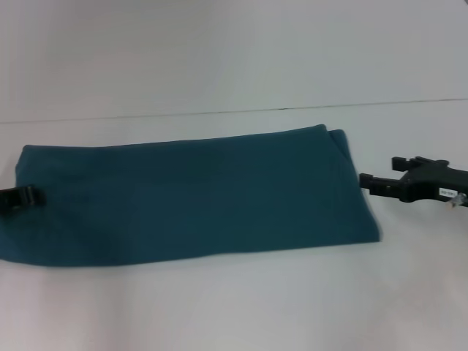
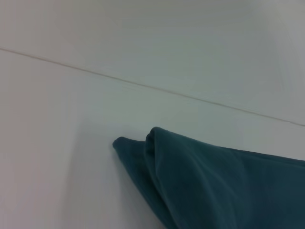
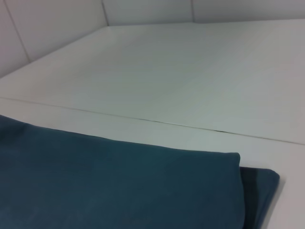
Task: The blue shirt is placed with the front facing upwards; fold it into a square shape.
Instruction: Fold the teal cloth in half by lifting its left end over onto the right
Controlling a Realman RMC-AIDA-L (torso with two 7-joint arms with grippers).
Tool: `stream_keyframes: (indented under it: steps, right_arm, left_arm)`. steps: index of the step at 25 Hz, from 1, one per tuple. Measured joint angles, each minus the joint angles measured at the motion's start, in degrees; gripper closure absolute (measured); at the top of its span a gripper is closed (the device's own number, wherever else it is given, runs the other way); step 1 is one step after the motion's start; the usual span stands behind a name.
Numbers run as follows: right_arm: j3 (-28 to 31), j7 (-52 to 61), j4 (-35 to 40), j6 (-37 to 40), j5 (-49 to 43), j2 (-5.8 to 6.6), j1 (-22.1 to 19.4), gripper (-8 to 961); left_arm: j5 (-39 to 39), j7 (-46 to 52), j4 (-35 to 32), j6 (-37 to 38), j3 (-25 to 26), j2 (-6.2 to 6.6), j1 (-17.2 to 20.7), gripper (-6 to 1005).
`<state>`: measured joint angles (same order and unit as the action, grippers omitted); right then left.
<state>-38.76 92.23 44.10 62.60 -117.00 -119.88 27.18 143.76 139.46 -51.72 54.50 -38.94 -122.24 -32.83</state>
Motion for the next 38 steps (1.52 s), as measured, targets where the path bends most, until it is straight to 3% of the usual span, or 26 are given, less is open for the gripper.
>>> stream_keyframes:
  steps: [8,20,38]
  right_arm:
    - [-1.70,-3.20,-3.91,0.15,0.44,-0.11,2.74,39]
    - [-5.68,-6.79,-6.73,-0.11,6.20,-0.09,3.58,38]
    - [-5.71,-7.51,-7.99,-0.83,6.80,-0.09,3.40,38]
  left_arm:
    - [-0.17,-1.41,-0.38,0.01,0.38,0.46,0.42,907]
    - [-6.53,-2.89,-2.81,2.67,-0.31,-0.68,-0.86,908]
    - [-16.49,-5.23,-0.02,2.44,-9.77,-1.70,-1.75,907]
